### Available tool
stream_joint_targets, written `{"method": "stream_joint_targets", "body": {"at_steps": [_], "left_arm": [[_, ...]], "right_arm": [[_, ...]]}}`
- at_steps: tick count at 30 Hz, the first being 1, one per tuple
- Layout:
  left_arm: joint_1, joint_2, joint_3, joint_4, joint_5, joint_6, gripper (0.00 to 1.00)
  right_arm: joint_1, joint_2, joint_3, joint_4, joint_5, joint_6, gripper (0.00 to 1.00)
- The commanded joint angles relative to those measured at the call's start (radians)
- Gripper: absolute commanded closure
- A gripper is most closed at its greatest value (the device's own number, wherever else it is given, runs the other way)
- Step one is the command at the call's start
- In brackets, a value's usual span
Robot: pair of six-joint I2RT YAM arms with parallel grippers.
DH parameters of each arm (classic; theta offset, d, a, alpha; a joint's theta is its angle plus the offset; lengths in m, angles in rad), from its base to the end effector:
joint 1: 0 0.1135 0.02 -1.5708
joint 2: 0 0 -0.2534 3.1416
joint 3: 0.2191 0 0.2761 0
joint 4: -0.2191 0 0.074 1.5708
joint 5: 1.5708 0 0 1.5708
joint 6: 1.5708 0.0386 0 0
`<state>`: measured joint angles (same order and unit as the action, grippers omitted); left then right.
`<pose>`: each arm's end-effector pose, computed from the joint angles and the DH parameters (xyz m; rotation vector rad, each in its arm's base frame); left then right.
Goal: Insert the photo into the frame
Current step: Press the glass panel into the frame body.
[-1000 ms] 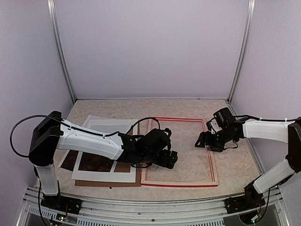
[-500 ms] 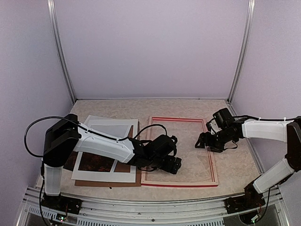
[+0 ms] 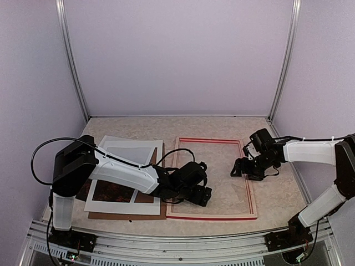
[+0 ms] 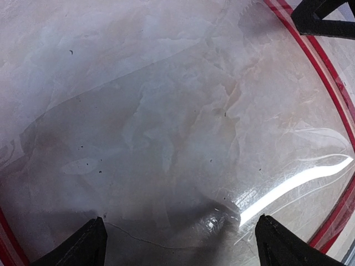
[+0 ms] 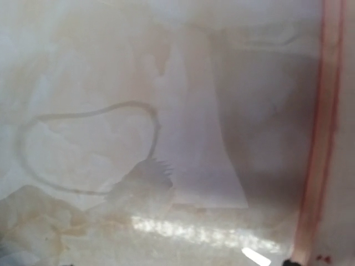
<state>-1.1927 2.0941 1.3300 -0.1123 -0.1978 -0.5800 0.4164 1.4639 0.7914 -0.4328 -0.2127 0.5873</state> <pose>0.1748 -0.4194 0.1039 0.6687 2.4120 -0.5444 0.2631 0.1253 0.1447 0.1670 2.7734 0.5767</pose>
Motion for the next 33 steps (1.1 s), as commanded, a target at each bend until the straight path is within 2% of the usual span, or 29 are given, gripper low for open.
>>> {"method": "stream_joint_targets", "body": {"at_steps": [1,16,23,33], "left_arm": [[0.004,0.001,-0.035,0.008,-0.018,-0.02,0.07],[0.004,-0.002,-0.064,0.014,-0.029,-0.029,0.08],[0.007,-0.017,-0.066,0.01,-0.043,-0.03,0.08],[0.007,-0.035,-0.056,0.0,-0.058,-0.032,0.07]], "right_arm": [[0.013,0.009,0.038,-0.045,0.045,-0.022,0.2],[0.014,0.004,0.085,-0.115,0.16,-0.046,0.2],[0.018,-0.012,0.064,-0.071,0.089,-0.063,0.26],[0.054,0.049,0.055,-0.037,0.08,-0.062,0.27]]}}
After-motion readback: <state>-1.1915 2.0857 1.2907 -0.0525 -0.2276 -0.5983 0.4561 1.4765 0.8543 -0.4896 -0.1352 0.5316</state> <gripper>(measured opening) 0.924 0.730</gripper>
